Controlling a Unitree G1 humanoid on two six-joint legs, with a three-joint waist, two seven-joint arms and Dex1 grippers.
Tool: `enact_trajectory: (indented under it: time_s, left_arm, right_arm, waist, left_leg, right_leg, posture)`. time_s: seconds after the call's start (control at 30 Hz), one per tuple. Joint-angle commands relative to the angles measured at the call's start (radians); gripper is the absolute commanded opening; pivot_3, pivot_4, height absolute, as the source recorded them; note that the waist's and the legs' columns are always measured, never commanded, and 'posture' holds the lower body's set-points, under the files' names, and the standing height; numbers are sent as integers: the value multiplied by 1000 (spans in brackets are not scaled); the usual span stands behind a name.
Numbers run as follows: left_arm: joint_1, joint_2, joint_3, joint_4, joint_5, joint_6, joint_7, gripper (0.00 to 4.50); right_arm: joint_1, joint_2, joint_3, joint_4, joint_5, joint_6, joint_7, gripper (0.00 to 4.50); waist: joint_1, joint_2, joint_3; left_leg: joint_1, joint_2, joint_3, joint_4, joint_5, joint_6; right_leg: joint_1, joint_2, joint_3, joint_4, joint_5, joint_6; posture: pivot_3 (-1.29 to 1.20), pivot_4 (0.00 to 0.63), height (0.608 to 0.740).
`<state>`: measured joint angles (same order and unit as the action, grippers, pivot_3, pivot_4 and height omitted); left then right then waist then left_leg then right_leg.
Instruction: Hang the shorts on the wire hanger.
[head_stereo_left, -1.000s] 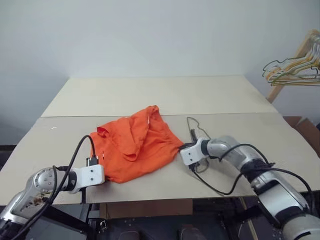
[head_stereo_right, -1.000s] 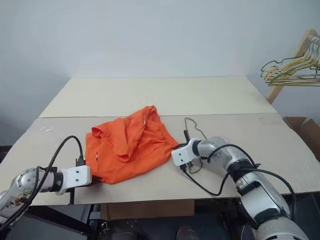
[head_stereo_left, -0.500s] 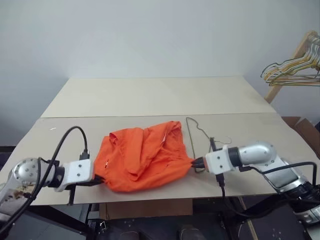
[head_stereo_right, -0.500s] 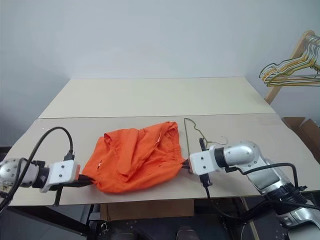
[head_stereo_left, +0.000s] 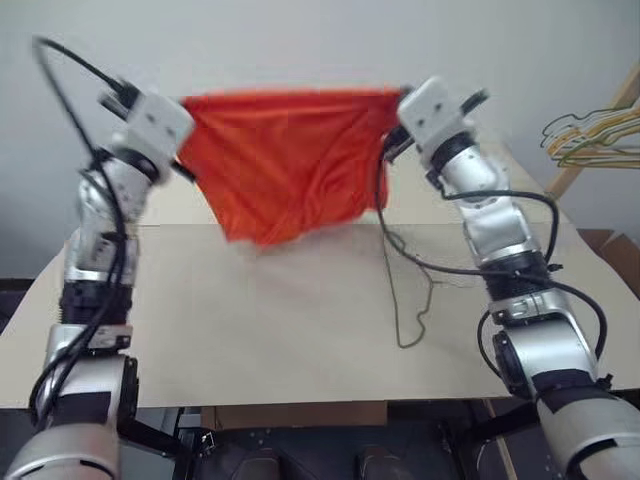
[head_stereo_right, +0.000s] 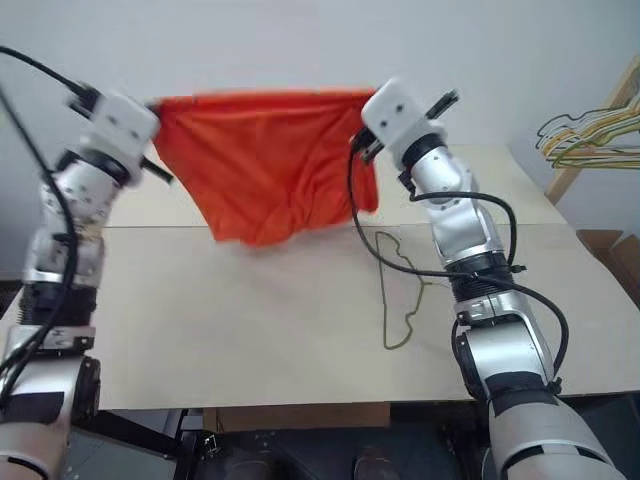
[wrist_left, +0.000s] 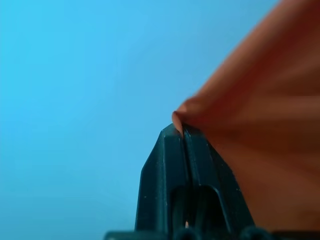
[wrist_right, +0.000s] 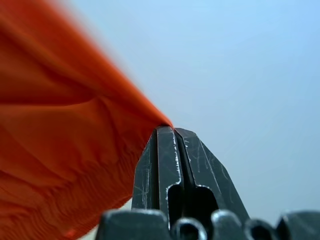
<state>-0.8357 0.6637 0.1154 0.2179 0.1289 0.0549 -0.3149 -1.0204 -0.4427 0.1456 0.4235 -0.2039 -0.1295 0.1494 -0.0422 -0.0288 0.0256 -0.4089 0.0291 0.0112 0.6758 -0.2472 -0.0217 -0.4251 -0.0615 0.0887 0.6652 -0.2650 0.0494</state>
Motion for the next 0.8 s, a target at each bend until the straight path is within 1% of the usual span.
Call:
enact_trajectory:
  time_s: [0.03, 0.1, 0.13, 0.17, 0.2, 0.23, 0.3, 0.33, 0.4, 0.43, 0.47, 0.53, 0.63, 0.7, 0.8]
  left_arm:
    - [89, 104, 96, -145, -107, -41, -140, 0]
    - [177, 147, 113, -214, -161, -56, -225, 0]
    - [254, 170, 126, -252, -195, -79, -283, 0]
    - [307, 186, 135, -280, -218, -92, -323, 0]
    - [403, 213, 141, -327, -256, -83, -399, 0]
    - [467, 233, 145, -359, -281, -75, -449, 0]
    - [638, 283, 136, -427, -309, -72, -565, 0]
    - [726, 304, 121, -452, -289, -73, -599, 0]
    - [853, 342, 93, -478, -239, -94, -639, 0]
    - [900, 356, 80, -485, -201, -105, -643, 0]
    - [930, 365, 73, -490, -179, -112, -644, 0]
    - [1002, 372, 70, -537, -202, -77, -682, 0]
    - [1084, 396, 79, -595, -224, -29, -738, 0]
    - [1121, 419, 88, -613, -224, -24, -774, 0]
    - [1172, 455, 97, -642, -226, 5, -828, 0]
  right_arm:
    - [61, -43, -17, -119, 18, -73, 82, 40]
    - [126, -54, 9, -168, 33, -90, 162, 40]
    - [174, -67, 38, -189, 11, -109, 192, 40]
    - [207, -74, 55, -206, -6, -119, 213, 40]
    - [257, -85, 89, -227, -23, -132, 252, 40]
    - [289, -91, 108, -241, -34, -139, 279, 40]
    - [356, -124, 172, -245, -87, -208, 330, 40]
    - [384, -141, 204, -237, -124, -256, 341, 40]
    - [418, -178, 255, -223, -181, -324, 377, 40]
    - [430, -209, 281, -223, -197, -368, 416, 40]
    - [437, -230, 297, -222, -205, -398, 445, 40]
    - [473, -269, 314, -270, -143, -399, 553, 40]
    - [497, -299, 307, -335, -80, -369, 662, 40]
    - [504, -316, 301, -358, -64, -365, 716, 40]
    - [523, -371, 304, -406, -4, -352, 844, 40]
  waist:
    - [-16, 0, 0]
    - [-31, 1, -1]
    - [-35, 1, -1]
    - [-35, 1, -1]
    - [-40, 1, -1]
    - [-44, 1, -1]
    - [-48, 1, 0]
    - [-52, 1, 0]
    - [-52, 2, 1]
    - [-51, 2, 1]
    - [-47, 1, 1]
    - [-39, 0, 1]
    - [-24, 0, 1]
    - [-22, 0, 1]
    - [-12, 0, 1]
  left_leg:
    - [0, 0, 1, 0, 0, 0]
    - [4, 1, 1, -2, -2, 3]
    - [5, 1, 1, -1, -7, 11]
    - [6, 1, 1, 0, -7, 12]
    - [6, 2, 1, 1, -7, 12]
    - [6, 2, 2, 1, -6, 12]
    - [12, 2, 4, 2, -6, 13]
    - [15, 3, 4, 1, -5, 14]
    - [25, 4, 5, -3, -6, 15]
    - [25, 4, 5, -4, -6, 15]
    - [25, 4, 5, -4, -6, 15]
    - [24, 3, 5, -5, -6, 15]
    - [24, 4, 6, -5, -6, 15]
    - [26, 4, 7, -4, -6, 15]
    - [31, 5, 7, -5, -7, 15]
  right_leg:
    - [0, 0, 0, -1, 0, 0]
    - [3, 0, 1, -2, 0, 0]
    - [5, 0, 0, -2, 0, 0]
    - [6, 1, 1, -3, 0, 0]
    - [6, 1, 1, -2, 0, 0]
    - [6, 1, 1, -2, 0, 0]
    - [11, 3, 2, -2, 0, 0]
    - [14, 4, 1, -3, 0, -1]
    - [24, 4, 1, -7, -2, -2]
    - [23, 4, 1, -8, -3, -2]
    - [23, 4, 1, -9, -3, -2]
    - [22, 4, 1, -9, -3, -2]
    - [23, 3, 2, -10, -3, -2]
    - [24, 4, 2, -9, -3, -2]
    - [28, 4, 2, -9, -3, -3]
  posture:
    - [1, 0, 740]
    - [-1, 0, 740]
    - [-1, 0, 740]
    - [5, 0, 740]
    - [5, 0, 740]
    - [5, 0, 740]
    - [14, 0, 740]
    - [14, 0, 740]
    - [16, 0, 740]
    - [25, 0, 740]
    - [25, 0, 740]
    - [31, 0, 740]
    - [32, 0, 740]
    - [33, 0, 740]
    - [33, 0, 740]
